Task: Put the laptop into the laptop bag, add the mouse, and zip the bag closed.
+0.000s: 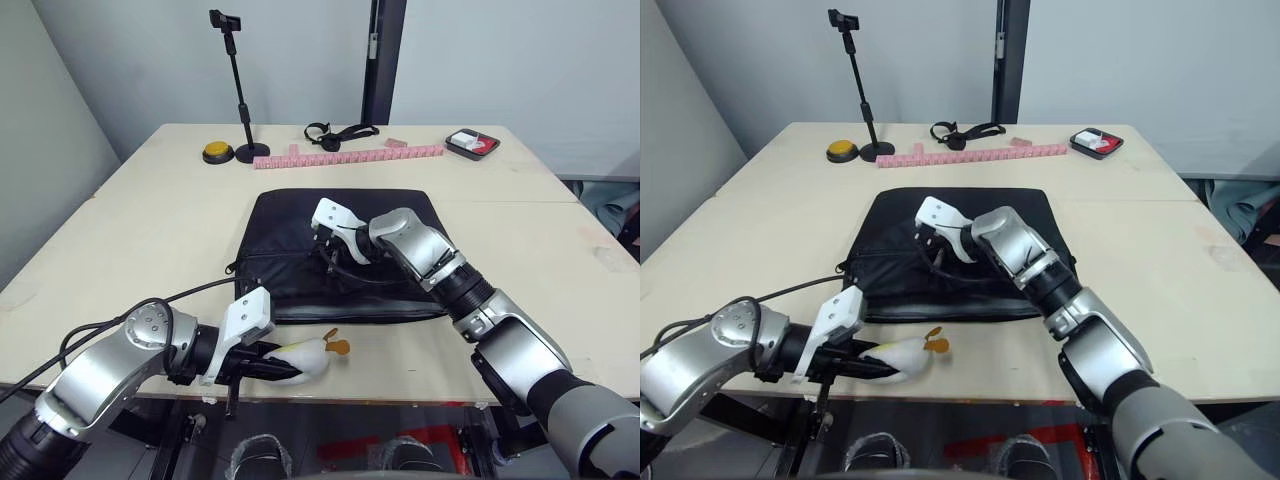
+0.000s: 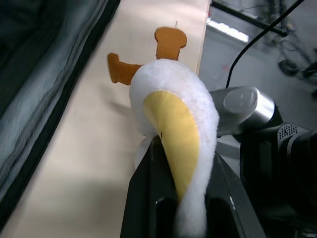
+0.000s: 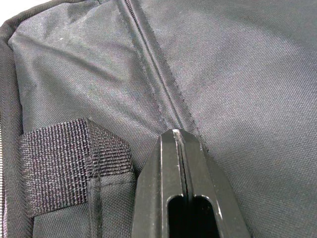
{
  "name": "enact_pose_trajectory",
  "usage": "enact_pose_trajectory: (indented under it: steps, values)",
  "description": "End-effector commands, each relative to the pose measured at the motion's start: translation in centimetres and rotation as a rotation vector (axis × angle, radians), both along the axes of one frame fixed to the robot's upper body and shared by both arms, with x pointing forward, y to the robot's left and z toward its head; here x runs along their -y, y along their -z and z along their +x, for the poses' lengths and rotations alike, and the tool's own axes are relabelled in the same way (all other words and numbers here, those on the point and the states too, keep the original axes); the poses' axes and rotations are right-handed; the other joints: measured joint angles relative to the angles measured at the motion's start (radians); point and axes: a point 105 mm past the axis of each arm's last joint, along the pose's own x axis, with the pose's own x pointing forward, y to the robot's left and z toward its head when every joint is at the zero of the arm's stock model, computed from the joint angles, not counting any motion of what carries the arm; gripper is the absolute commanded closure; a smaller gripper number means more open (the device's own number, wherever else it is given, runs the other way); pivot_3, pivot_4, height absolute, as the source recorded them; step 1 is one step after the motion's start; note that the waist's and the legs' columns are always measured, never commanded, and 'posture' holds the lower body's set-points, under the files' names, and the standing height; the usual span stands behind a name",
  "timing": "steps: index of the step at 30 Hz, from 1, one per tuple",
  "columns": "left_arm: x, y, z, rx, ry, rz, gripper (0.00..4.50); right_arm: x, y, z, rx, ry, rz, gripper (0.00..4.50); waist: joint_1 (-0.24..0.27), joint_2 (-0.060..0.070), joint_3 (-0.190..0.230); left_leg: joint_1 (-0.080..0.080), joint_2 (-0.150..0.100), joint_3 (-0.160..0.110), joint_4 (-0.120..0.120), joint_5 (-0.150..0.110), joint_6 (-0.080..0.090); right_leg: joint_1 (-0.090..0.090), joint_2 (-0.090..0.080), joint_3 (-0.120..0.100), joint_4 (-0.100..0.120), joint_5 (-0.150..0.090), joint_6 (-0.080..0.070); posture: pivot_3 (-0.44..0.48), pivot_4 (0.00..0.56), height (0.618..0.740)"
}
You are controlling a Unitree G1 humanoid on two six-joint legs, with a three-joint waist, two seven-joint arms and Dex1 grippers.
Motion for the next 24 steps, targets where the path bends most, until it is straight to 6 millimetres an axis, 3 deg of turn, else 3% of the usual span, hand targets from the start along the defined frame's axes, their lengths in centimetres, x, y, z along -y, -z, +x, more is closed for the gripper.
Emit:
enact_pose_trajectory:
  steps: [1,8,14,20,24]
  values:
    - [1.7,-0.3,1.2,-0.006,0.061,-0.083,4.46,1.7,0.8,0.9,-0.003,0.075,-0.058,4.5,0.002,0.0,0.0,0.0,0.0,0.0,0.0,0.0,0.0,0.0,0.0,0.0,0.0,0.0,0.0,0.0,0.15,0.739]
    - [5.8,0.1,3.1,-0.03,0.214,-0.164,4.46,2.0,0.7,0.9,-0.002,0.088,-0.063,4.5,0.009,0.0,0.0,0.001,0.0,0.002,0.001,0.0,0.0,0.0,0.0,0.003,0.0,0.0,-0.001,0.0,0.15,0.739]
    - [8.7,-0.4,3.2,-0.087,0.31,-0.269,4.46,2.4,0.7,0.9,-0.004,0.106,-0.064,4.5,0.01,0.0,0.0,0.003,-0.001,0.005,0.002,0.0,0.0,0.001,0.002,0.01,-0.001,0.0,0.0,0.0,0.15,0.739]
    - [10.5,-1.8,3.5,-0.137,0.338,-0.364,4.46,2.3,0.7,0.8,-0.006,0.107,-0.063,4.5,0.011,0.0,0.0,0.005,-0.001,0.008,0.002,0.0,0.001,0.001,0.002,0.013,-0.002,0.0,0.0,0.0,0.15,0.739]
    - [10.1,-1.6,3.4,-0.155,0.328,-0.348,4.46,2.3,0.5,1.0,-0.003,0.111,-0.057,4.5,0.009,0.0,0.0,0.006,-0.001,0.01,0.001,0.0,0.001,0.0,0.002,0.014,-0.002,0.001,0.0,0.0,0.15,0.739]
